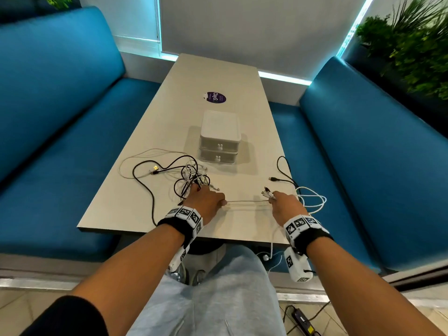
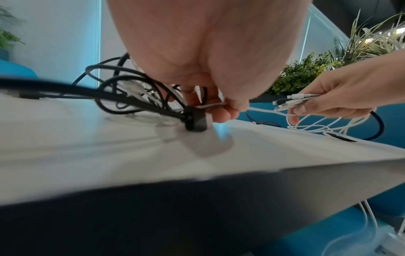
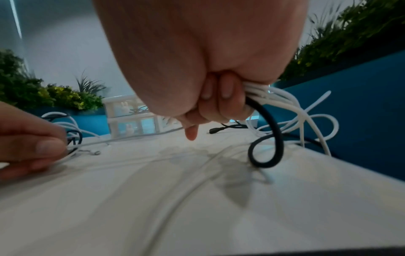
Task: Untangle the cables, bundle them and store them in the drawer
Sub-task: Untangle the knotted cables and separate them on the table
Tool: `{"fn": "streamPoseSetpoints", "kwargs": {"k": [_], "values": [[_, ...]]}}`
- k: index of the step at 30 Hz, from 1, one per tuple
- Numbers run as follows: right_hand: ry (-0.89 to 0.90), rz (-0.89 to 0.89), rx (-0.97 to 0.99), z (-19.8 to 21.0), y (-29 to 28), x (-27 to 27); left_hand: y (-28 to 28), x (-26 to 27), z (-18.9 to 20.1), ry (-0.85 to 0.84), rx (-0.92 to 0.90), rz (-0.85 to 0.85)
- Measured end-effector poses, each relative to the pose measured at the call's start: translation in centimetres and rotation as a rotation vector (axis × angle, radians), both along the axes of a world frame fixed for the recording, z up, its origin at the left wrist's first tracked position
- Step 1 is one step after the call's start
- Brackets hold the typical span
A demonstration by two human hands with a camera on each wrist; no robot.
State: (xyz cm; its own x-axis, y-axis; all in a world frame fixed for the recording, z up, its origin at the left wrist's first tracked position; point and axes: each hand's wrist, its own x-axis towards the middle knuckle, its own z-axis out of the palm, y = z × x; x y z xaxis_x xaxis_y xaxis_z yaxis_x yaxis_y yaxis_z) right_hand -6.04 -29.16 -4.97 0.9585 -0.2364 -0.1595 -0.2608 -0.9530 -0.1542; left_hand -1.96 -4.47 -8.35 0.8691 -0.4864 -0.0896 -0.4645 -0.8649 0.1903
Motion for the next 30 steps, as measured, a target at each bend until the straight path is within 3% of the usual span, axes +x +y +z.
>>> {"fn": "streamPoseSetpoints", "kwargs": {"k": [6, 10, 13, 21, 30], "values": [[-0.151, 0.127, 0.282, 0.6, 3.7, 0.7, -0.3, 0.5, -1.1, 0.033, 0.006, 0.063], [-0.061, 0.319, 0.263, 0.2, 6.8, 0.8, -0.7, 0.3, -0.6, 0.016, -0.03, 0.035], [-0.033, 0.364, 0.257, -0.5, 7.7, 0.8, -0.5, -0.2, 0.6, -0.016, -0.071, -0.011], [0.027, 0.327, 0.247, -0.5, 6.1, 1.6, -0.2, -0.2, 0.4, -0.008, -0.107, -0.005], [0.075, 0.034, 0.035, -0.2, -1.1, 0.6, 1.3, 0.7, -0.3, 0.041, -0.061, 0.065]]}}
